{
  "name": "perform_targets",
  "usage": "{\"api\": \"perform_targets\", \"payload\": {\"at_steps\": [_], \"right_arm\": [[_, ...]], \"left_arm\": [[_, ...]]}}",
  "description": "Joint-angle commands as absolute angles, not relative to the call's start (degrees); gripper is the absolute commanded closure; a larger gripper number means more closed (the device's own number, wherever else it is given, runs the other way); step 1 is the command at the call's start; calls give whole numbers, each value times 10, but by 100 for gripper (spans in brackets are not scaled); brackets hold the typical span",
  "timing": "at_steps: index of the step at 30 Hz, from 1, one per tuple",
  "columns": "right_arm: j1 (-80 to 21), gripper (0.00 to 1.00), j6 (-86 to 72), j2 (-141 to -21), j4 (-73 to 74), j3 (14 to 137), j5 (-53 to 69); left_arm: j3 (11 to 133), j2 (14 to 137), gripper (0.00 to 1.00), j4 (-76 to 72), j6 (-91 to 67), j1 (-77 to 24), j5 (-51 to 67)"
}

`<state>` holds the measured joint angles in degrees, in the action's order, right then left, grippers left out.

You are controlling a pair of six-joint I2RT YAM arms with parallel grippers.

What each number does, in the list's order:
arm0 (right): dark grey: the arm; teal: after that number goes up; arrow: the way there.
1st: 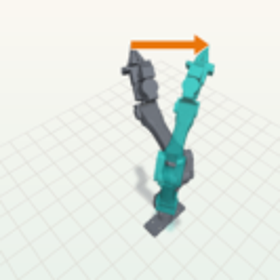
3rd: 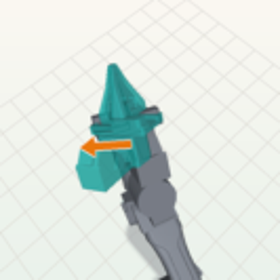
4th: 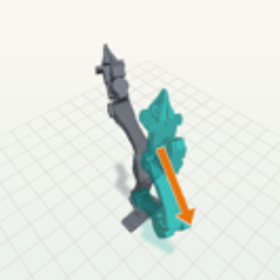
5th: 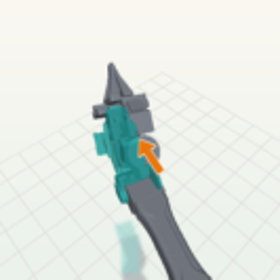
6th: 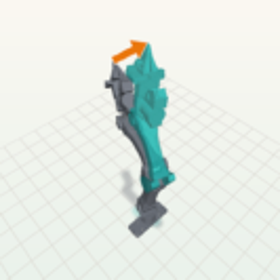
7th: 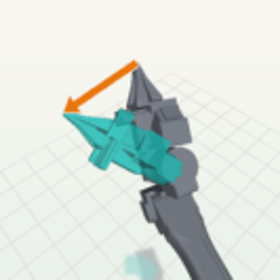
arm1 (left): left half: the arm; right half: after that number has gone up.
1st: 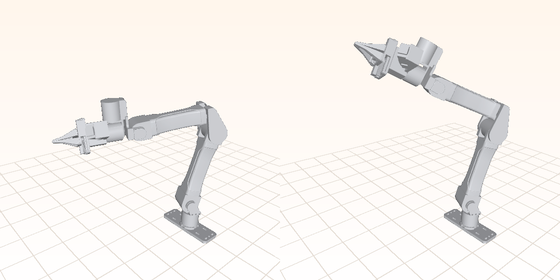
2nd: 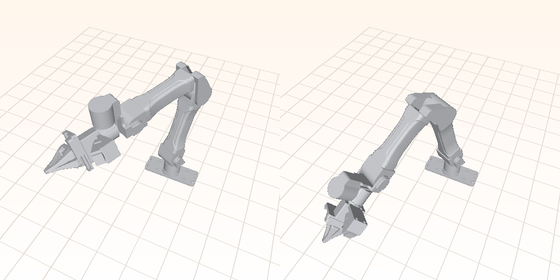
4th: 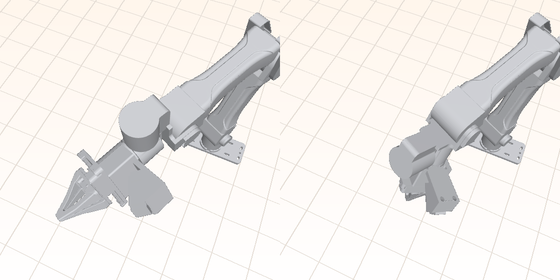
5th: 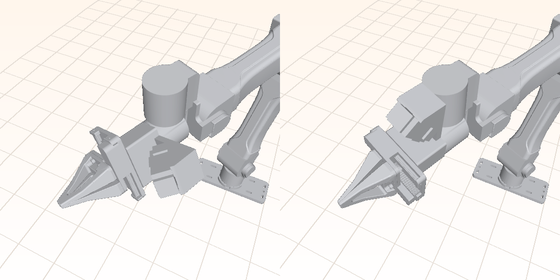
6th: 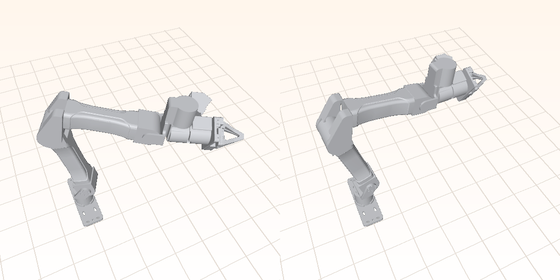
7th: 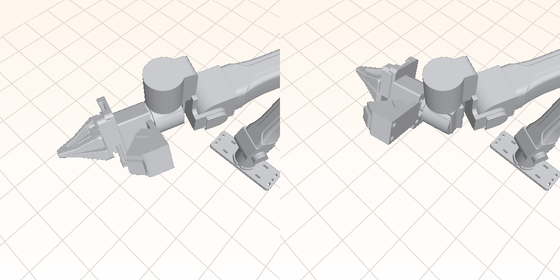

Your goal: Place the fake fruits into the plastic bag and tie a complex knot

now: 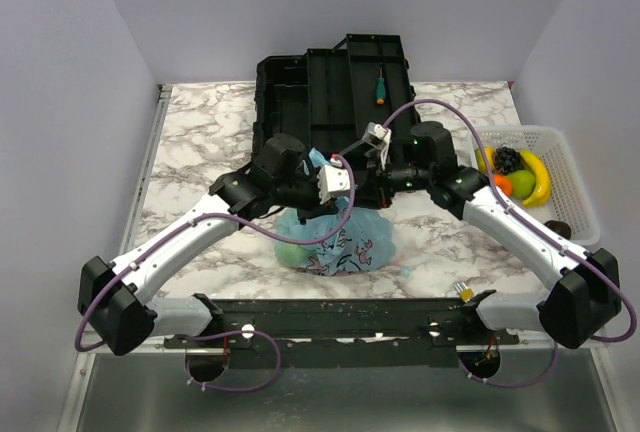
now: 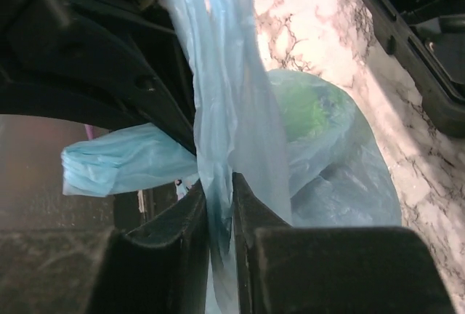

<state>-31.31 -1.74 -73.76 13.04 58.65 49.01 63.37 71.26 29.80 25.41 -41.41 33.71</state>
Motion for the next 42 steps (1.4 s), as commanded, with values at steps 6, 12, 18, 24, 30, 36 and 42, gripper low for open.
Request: {"api": "perform_targets", "payload": {"at_steps": [6,12,18,24,30,36,42], "right_arm": [[-319,38,28,-695,137,554,549],[-323,27,2,-688,89,538,541],[-325,38,-58,-709,52,544,527],[-324,90,-46,-706,62,539,505],[-324,99,-33,-698,77,535,497],[-325,99,-30,-700,74,532,511],[-325,99,-38,-700,68,534,521]], "left_arm": [[652,737,100,293,224,-417,339],[655,744,100,293,225,-420,340],[668,755,100,312,239,-440,315],[655,739,96,315,232,-441,315],[617,666,70,287,187,-398,358],[562,604,64,222,173,-386,371],[582,638,64,192,136,-390,394]]}}
